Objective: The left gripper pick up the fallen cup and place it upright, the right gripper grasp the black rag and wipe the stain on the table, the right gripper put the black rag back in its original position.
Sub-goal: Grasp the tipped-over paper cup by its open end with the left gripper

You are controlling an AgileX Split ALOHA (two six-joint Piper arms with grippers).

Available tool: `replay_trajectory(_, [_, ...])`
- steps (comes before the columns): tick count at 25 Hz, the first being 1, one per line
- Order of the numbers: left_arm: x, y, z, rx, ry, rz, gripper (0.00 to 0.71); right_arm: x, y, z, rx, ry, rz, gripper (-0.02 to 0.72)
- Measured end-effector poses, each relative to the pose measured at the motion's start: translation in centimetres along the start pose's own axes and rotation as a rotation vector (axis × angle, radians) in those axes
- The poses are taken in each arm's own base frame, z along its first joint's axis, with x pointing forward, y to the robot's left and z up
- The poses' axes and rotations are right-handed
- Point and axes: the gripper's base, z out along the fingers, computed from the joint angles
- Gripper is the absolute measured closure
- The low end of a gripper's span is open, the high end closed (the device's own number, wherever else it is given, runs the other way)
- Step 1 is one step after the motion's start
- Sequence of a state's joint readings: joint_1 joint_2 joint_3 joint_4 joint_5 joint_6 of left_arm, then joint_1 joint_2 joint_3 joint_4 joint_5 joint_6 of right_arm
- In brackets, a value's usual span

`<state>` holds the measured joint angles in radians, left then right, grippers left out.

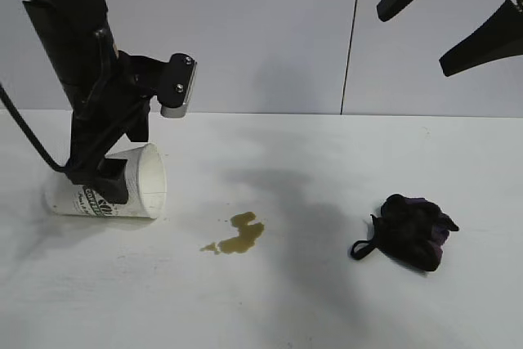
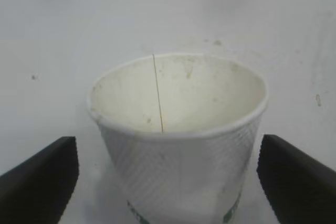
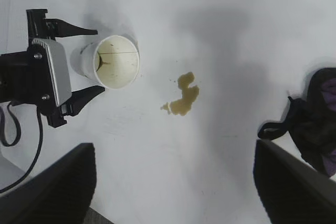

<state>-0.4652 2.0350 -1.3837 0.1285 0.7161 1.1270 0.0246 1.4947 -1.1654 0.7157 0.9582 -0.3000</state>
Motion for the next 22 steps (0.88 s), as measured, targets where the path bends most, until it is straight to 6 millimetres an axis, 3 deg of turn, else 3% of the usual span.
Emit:
replay_trajectory(5, [-0.9, 0.4, 1.1, 0.013, 0.07, -0.047, 0.048, 0.0, 0.0, 0.0, 0.0, 0.0, 0.0, 0.136])
replay_trajectory(12, [-2.0, 0.3, 1.1, 0.013, 0.075, -0.043, 0.048, 0.0, 0.0, 0.0, 0.001, 0.0, -0.001, 0.136])
replay_trajectory(22, [-2.1, 0.2, 1.6, 0.011, 0.072, -0.061, 0.048, 0.0, 0.0, 0.0, 0.001, 0.0, -0.001, 0.136])
